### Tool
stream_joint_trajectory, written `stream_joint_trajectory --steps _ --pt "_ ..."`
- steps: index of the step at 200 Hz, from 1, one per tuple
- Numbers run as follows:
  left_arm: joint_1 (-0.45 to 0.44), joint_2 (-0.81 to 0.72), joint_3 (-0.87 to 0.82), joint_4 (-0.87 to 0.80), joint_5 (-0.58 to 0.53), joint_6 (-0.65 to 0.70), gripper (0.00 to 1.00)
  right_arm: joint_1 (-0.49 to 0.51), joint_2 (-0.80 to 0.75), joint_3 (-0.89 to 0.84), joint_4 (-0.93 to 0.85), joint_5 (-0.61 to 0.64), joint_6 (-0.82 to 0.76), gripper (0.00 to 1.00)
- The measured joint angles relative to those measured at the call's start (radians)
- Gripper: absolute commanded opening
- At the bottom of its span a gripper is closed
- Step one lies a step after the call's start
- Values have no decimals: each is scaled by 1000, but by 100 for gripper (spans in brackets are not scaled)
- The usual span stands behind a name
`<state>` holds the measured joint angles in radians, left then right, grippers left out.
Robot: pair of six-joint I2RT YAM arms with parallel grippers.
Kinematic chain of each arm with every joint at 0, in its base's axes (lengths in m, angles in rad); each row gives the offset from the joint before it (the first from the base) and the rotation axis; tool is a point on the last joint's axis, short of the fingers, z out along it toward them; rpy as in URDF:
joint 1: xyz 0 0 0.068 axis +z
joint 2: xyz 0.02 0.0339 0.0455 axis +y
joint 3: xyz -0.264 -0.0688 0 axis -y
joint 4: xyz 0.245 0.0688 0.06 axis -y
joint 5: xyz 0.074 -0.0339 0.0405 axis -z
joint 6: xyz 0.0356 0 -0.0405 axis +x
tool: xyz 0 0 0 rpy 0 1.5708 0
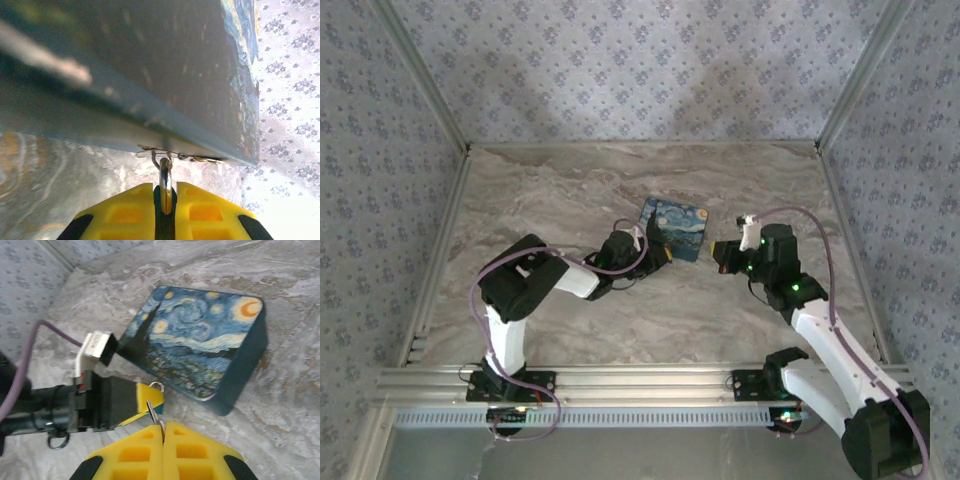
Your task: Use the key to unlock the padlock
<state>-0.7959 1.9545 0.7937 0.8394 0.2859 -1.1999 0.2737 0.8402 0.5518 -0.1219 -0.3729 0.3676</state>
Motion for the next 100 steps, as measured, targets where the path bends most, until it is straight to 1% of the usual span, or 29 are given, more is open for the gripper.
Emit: stream_joint_trajectory --steps 56,100 --pt "-10 15 24 25 -50 -96 7 -24 -89 -74 82 -114 143 0" --pt "-9 42 28 75 -103 -168 7 -30 -116 -158 206 -115 310 0"
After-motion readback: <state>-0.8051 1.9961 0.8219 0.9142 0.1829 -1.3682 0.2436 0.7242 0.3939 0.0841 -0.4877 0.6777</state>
